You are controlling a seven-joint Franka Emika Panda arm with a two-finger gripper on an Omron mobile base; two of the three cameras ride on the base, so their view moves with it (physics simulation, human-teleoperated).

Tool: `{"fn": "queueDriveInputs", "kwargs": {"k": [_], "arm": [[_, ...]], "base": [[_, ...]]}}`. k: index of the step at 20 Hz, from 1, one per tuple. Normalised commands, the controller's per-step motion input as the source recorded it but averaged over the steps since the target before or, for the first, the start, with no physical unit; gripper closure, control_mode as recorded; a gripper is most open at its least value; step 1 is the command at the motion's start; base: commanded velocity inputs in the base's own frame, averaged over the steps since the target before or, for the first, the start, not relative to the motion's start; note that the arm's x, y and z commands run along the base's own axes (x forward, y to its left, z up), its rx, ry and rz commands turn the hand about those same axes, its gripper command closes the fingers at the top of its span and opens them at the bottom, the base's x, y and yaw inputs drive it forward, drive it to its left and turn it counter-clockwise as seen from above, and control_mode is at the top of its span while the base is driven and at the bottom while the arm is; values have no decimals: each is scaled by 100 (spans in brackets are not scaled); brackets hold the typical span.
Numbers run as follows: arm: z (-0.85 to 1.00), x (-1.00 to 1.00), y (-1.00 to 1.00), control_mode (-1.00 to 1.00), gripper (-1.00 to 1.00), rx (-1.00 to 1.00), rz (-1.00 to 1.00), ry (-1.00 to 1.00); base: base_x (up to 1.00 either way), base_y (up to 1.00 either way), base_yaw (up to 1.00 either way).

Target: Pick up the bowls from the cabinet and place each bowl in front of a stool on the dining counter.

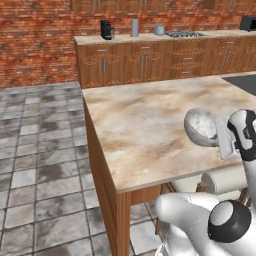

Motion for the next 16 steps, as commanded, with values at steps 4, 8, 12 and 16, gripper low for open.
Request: {"fn": "queueDriveInputs", "kwargs": {"k": [4, 8, 12, 16], "arm": [[2, 100, -17, -100, 100, 0, -2, 26], [-25, 98, -13, -100, 100, -3, 0, 9], [-71, 70, -11, -100, 100, -6, 0, 0], [-87, 42, -15, -100, 100, -8, 0, -2]], "base": [[0, 0, 0], [0, 0, 0], [0, 0, 0], [0, 0, 0]]}}
